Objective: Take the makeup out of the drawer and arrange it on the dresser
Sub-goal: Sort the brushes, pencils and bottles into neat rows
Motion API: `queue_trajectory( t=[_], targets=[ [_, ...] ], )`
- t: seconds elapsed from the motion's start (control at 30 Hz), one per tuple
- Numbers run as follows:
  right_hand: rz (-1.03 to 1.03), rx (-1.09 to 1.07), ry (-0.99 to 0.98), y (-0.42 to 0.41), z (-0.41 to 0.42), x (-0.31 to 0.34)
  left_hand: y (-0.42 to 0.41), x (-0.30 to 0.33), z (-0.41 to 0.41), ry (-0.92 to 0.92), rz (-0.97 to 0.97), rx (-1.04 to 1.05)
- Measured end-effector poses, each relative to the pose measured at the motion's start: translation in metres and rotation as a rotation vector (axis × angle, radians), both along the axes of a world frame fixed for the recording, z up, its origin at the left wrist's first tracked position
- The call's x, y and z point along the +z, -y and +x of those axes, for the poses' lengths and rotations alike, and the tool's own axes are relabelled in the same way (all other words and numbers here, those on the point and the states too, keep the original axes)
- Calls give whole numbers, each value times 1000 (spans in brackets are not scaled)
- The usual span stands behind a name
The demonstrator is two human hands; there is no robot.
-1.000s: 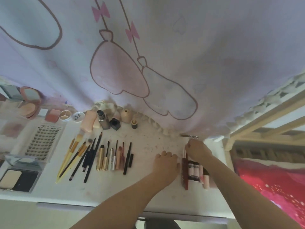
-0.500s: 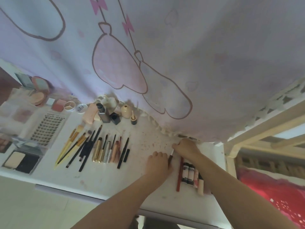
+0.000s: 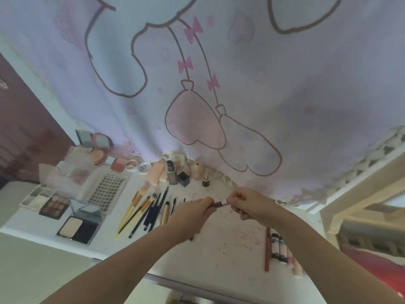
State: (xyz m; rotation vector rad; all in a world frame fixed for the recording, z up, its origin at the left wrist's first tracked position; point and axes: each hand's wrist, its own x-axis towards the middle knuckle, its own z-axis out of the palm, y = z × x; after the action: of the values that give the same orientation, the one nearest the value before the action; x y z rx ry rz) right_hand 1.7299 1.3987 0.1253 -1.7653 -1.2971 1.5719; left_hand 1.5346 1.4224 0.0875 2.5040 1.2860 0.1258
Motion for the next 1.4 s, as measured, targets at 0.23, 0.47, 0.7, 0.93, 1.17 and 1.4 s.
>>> queue_trajectory(
  t=[0.23,0.47,0.7,0.93,1.17,1.4],
  targets=[
    [-34,7,93,-3,-22,14,-5,10,-18,39,3,-40],
    [-92,-10,57,-4,-28,21,-15,13,-29,49,43,-95],
    [-112,15,-6,-6,-22,24,-21,17,-27,33,39,-135],
    [-127,13,-46,-7,-19,23,-24,20,-26,11,76,-156],
    [-174,-73,-53,-8,-22,22,-25,22,-24,31,82,-157],
    [-163,-82,-30,-7,-21,27,-27,19,-23,22,60,-131]
  ],
)
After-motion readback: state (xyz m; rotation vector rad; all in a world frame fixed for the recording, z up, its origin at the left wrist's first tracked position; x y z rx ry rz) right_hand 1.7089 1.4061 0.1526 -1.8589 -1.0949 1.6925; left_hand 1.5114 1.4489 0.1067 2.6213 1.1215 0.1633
